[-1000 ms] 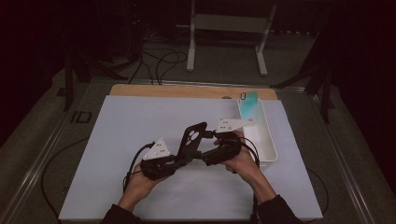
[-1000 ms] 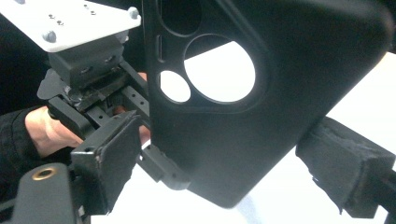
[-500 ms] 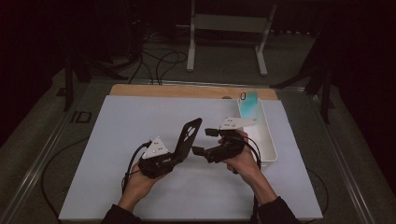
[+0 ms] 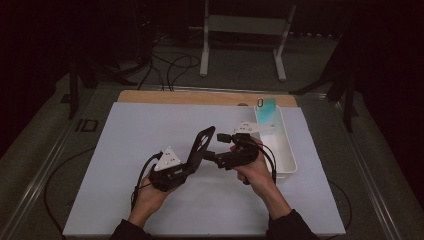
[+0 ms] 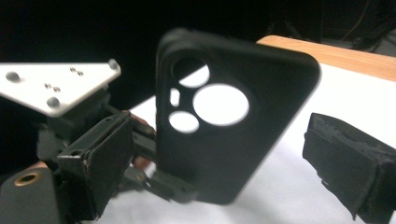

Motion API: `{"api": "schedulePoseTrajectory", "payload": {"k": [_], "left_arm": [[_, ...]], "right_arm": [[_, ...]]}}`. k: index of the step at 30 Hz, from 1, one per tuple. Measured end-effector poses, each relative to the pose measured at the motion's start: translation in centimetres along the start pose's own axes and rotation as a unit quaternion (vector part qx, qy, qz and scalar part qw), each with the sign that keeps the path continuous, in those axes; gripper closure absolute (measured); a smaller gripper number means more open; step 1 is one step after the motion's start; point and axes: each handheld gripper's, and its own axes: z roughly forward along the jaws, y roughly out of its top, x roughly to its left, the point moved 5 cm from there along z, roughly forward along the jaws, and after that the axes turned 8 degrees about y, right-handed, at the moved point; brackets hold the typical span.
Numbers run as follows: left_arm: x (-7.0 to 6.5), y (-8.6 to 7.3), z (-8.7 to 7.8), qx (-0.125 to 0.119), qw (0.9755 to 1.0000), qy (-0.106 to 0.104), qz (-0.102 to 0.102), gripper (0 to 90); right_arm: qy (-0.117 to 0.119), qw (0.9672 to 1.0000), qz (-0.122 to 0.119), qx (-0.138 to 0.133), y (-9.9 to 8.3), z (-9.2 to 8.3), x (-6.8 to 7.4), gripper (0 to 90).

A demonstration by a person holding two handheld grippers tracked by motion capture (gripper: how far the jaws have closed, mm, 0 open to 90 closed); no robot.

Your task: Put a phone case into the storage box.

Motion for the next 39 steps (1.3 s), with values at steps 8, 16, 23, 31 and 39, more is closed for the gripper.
{"api": "schedulePoseTrajectory", "payload": {"k": [8,16,23,31,39], "left_arm": [[-0.4,0.0,0.1,-0.006,1.0,-0.002,0.001,80.9],[-1.2,-0.3,0.8,0.004,0.9999,-0.01,0.003,80.6],[-1.6,-0.4,1.2,0.007,0.9999,-0.015,0.004,80.0],[-1.6,-0.3,1.2,0.008,0.9998,-0.02,0.005,73.0],[-1.0,-0.2,0.9,0.006,0.9998,-0.013,-0.011,40.6]], "right_arm": [[-0.002,0.9983,0.051,-0.029,0.4,0.9,-0.5,11.6],[-0.015,0.9973,0.06,-0.039,0.5,1.6,-0.6,11.5],[-0.029,0.9981,0.044,-0.033,0.4,1.8,-0.3,12.5],[-0.041,0.9984,0.022,-0.032,0.5,1.7,0.2,14.1],[-0.048,0.998,0.021,-0.035,0.6,1.4,0.0,14.3]]}}
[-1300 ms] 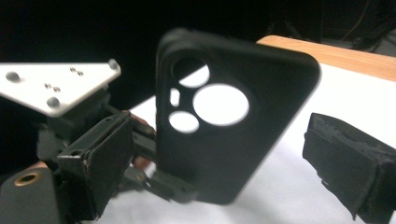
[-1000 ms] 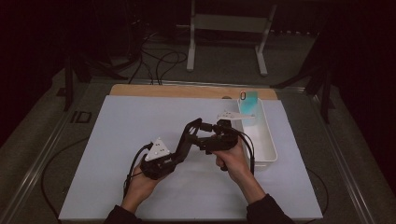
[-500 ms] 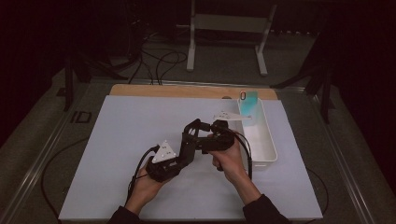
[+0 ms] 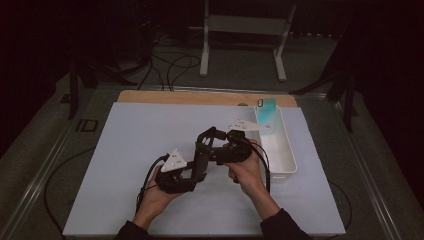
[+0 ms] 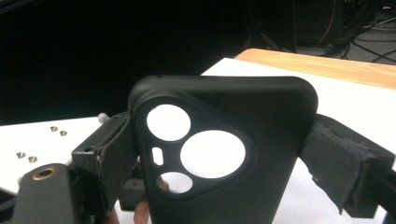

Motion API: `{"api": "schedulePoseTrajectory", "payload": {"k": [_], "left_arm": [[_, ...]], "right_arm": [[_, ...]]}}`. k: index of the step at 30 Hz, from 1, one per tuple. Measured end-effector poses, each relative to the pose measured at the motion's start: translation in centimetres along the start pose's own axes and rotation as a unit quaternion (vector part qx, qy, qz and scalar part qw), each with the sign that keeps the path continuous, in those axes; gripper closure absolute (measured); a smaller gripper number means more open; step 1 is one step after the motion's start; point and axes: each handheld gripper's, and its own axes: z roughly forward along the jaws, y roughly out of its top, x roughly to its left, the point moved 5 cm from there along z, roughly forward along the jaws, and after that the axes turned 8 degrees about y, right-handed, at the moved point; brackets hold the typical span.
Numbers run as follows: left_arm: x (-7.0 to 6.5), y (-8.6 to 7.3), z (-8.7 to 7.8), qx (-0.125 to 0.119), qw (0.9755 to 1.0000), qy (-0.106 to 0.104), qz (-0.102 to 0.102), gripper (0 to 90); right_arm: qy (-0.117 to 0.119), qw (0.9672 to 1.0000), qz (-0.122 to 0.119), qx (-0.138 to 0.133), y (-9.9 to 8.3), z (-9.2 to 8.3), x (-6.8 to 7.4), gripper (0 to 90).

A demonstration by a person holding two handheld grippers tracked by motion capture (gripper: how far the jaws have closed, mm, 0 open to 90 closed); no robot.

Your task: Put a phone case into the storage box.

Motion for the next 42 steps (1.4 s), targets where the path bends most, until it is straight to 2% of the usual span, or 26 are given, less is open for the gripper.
{"api": "schedulePoseTrajectory", "payload": {"k": [5,11,22,26,29,32,37,42], "left_arm": [[0.7,0.2,-0.5,-0.004,0.999,0.045,-0.001,16.1],[1.7,0.2,-1.3,-0.008,0.9981,0.061,-0.005,1.1],[3.8,-0.7,-3.0,-0.024,0.9953,0.092,-0.017,0.1],[4.4,-1.3,-3.7,-0.029,0.9939,0.105,-0.015,0.1],[4.8,-1.6,-4.2,-0.038,0.9922,0.117,-0.016,0.1],[5.4,-1.9,-4.8,-0.048,0.989,0.139,-0.014,0.1],[6.4,-2.7,-5.5,-0.051,0.9874,0.148,-0.024,0.1],[6.8,-3.5,-6.0,-0.051,0.9868,0.152,-0.022,0.1]], "right_arm": [[-0.004,1.0,0.001,-0.001,0.0,-0.2,-0.1,14.2],[-0.009,1.0,-0.001,-0.002,0.1,-0.5,-0.3,14.2],[-0.019,0.9998,-0.004,-0.001,0.3,-0.8,-0.7,14.3],[-0.023,0.9997,-0.006,0.0,0.4,-0.9,-0.8,14.3],[-0.026,0.9996,-0.009,-0.001,0.6,-1.0,-0.9,14.3],[-0.03,0.9995,-0.011,-0.002,0.9,-1.2,-1.1,14.3],[-0.039,0.9991,-0.014,-0.001,1.2,-1.5,-1.5,14.3],[-0.046,0.9988,-0.016,-0.001,1.5,-1.8,-1.9,14.3]]}}
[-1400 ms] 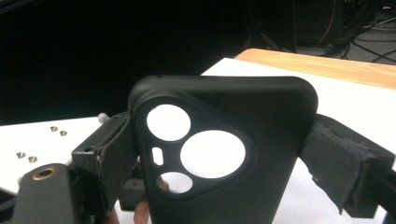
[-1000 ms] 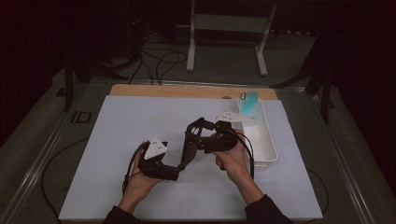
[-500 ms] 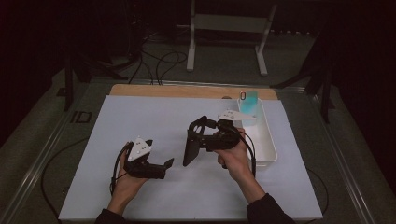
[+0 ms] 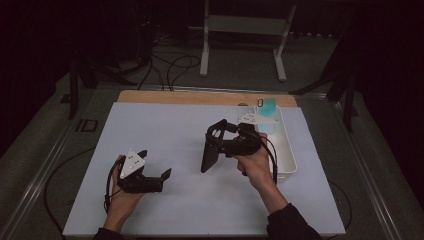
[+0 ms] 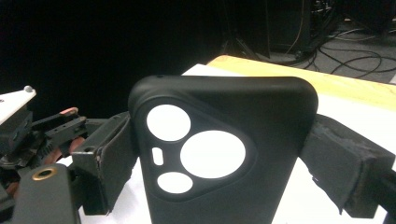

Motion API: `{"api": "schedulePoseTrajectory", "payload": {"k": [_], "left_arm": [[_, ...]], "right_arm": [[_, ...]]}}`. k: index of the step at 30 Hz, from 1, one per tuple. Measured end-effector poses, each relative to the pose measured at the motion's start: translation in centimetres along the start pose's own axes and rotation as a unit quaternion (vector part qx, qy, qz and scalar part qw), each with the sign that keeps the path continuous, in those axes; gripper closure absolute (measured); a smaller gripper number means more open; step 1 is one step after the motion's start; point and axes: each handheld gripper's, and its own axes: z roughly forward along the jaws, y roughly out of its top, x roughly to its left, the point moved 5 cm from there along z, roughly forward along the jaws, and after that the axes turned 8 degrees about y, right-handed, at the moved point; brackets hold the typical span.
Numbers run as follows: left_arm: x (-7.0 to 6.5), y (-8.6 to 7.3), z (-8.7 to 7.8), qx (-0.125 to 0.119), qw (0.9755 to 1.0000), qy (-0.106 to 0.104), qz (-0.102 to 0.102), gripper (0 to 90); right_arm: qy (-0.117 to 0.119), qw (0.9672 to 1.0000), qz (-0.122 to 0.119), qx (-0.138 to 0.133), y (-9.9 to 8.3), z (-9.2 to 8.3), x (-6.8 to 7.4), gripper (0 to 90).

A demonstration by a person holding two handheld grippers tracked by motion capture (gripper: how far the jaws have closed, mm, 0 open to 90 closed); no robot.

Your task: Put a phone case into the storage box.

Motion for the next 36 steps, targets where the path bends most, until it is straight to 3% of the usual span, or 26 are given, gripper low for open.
{"api": "schedulePoseTrajectory", "payload": {"k": [5,18,36], "left_arm": [[0.5,-0.8,-0.4,0.005,0.9999,0.011,0.01,0.1],[2.1,-1.9,-1.5,0.007,0.9994,0.034,0.004,0.1],[2.2,-2.1,-1.3,0.01,0.9993,0.035,0.001,0.2]], "right_arm": [[-0.007,1.0,-0.001,-0.002,0.3,-0.2,-0.4,14.3],[-0.028,0.9995,-0.007,-0.014,1.6,-1.1,-1.6,14.3],[-0.066,0.9973,-0.009,-0.032,4.0,-2.7,-3.9,14.3]]}}
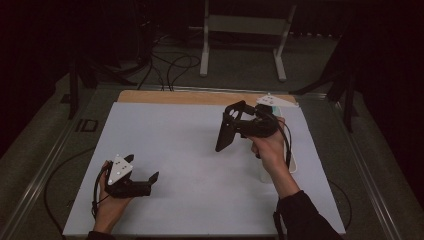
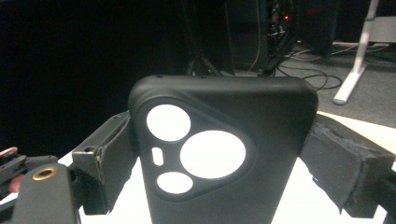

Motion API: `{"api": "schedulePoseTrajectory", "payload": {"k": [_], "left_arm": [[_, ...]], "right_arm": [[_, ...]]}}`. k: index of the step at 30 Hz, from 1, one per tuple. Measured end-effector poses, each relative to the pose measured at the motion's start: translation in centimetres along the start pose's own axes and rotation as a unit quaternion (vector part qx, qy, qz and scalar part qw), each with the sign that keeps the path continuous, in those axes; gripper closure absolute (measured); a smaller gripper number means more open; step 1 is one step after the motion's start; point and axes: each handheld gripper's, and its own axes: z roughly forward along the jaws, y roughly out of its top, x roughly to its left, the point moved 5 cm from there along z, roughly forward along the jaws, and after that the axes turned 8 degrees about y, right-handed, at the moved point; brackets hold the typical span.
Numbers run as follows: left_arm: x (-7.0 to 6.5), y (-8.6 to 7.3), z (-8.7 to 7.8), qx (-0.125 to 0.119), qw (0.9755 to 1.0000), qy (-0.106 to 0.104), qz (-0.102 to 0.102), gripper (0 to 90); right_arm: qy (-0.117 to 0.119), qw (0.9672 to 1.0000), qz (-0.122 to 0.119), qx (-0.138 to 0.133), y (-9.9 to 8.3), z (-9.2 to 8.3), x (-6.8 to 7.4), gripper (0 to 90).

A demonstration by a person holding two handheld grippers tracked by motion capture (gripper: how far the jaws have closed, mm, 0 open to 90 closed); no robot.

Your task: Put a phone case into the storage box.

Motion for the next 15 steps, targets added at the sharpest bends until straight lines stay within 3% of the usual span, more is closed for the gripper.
{"api": "schedulePoseTrajectory", "payload": {"k": [15], "left_arm": [[0.0,0.0,0.1,0.002,1.0,0.001,-0.003,0.2]], "right_arm": [[-0.038,0.9991,0.013,-0.015,1.5,-1.0,-2.7,14.3]]}}
